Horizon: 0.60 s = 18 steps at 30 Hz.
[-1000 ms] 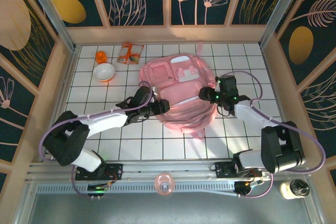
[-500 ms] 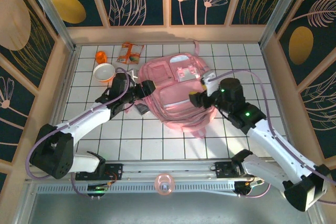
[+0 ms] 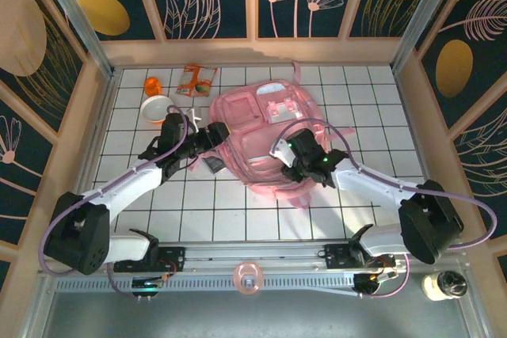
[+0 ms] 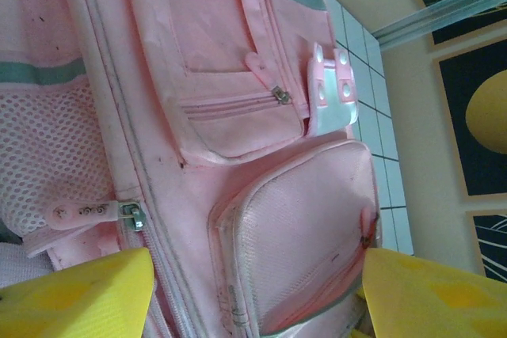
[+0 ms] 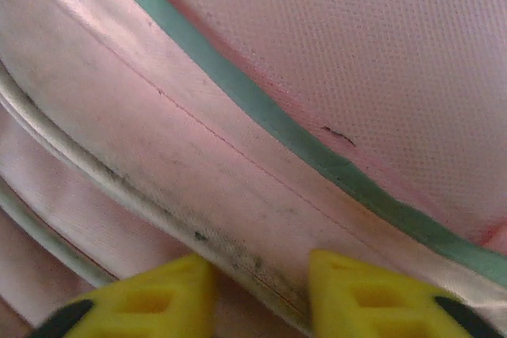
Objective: Pack the student bag
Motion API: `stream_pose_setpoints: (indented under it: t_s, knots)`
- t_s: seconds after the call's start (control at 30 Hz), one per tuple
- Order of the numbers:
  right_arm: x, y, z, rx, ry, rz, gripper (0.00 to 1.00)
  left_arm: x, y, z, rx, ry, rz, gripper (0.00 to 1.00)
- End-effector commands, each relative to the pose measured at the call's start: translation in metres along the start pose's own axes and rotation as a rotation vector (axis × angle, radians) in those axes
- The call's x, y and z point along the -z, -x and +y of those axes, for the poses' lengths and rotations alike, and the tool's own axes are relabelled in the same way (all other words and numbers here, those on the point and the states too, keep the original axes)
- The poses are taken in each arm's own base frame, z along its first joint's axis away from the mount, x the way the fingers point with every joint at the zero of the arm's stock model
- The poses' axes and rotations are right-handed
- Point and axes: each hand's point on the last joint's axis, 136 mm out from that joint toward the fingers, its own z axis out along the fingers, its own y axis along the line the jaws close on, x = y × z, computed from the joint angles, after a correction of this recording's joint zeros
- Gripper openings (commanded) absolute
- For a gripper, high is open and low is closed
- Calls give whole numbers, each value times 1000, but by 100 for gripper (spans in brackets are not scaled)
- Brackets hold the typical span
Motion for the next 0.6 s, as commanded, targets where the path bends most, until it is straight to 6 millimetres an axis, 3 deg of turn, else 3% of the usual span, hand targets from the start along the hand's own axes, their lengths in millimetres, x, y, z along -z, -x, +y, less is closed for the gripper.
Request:
stream_pose_setpoints:
  t_s: [0.0,0.03,0.17,0.33,0.47,0.57]
  knots:
    - [15,20,-31,17,-128,-67,9,7,10,-5,-65,-4,-46,69]
    - [23,29,-31,23,-122,-103,1,7,11,-4,-90,6,-49,69]
    - [62,58,-27,86,-93,-267,0,8,21,-6,-181,45,-60,69]
    - [97,71,-29,165,-93,-348,0,17,24,-23,-327,-4,-70,68]
    - [108,74,-35,228,-101,-360,0,29,12,-39,-699,-78,-52,70]
    - [110,75,-44,220,-99,-360,0,32,9,-30,-927,-60,-65,72]
